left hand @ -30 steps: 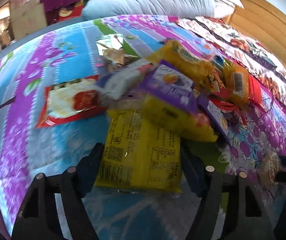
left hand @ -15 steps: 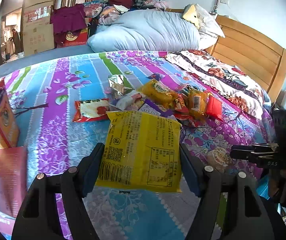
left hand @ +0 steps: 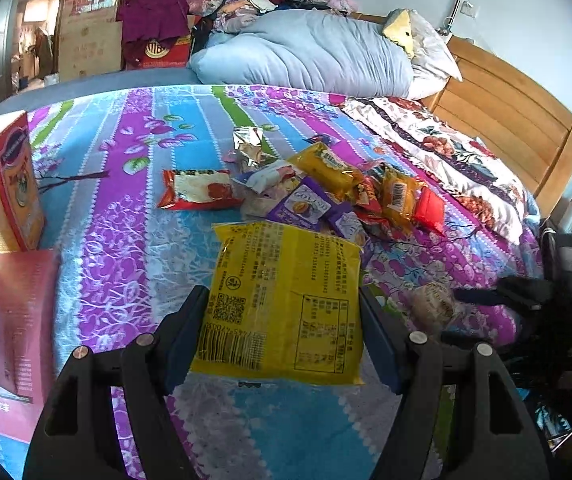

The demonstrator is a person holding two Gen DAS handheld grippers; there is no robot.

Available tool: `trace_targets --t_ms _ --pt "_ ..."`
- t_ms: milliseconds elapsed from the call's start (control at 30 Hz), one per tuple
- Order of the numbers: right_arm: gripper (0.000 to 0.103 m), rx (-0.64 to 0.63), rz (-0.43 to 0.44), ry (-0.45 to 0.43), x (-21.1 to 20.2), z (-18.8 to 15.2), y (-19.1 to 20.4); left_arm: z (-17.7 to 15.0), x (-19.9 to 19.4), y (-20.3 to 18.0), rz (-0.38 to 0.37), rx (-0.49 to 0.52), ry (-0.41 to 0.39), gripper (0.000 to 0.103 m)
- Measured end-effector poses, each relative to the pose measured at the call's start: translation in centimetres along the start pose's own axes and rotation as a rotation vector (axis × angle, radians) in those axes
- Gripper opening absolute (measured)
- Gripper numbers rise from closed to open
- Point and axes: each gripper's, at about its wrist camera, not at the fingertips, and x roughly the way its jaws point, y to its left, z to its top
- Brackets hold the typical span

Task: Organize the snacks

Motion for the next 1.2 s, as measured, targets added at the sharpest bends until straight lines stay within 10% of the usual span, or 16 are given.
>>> trace_targets --t_ms 100,200,400,700,1200 --pt "0.071 -0.08 -0.015 0.001 0.9 0.0 0.9 0.2 0.3 -0.2 -0.011 -0.01 0.006 0.074" --pt "0.065 -0.036 -0.015 -0.004 1.4 0.1 -0.1 0.4 0.6 -0.2 -0.026 -0.02 0.006 0.074" --pt "0.043 0.525 0.161 -0.072 0.2 -0.4 -10.9 0.9 0.5 -0.6 -0.048 -0.027 0.001 0.074" --pt "0.045 0.453 0.037 -0.064 0.5 0.0 -12.3 2.2 0.8 -1.4 -0.084 -0.03 -0.013 0.074" --pt "0.053 0.364 0.075 -0.12 -0.3 2.7 -10.3 1.5 1.5 -1.6 -0.091 -0.015 0.011 0.072"
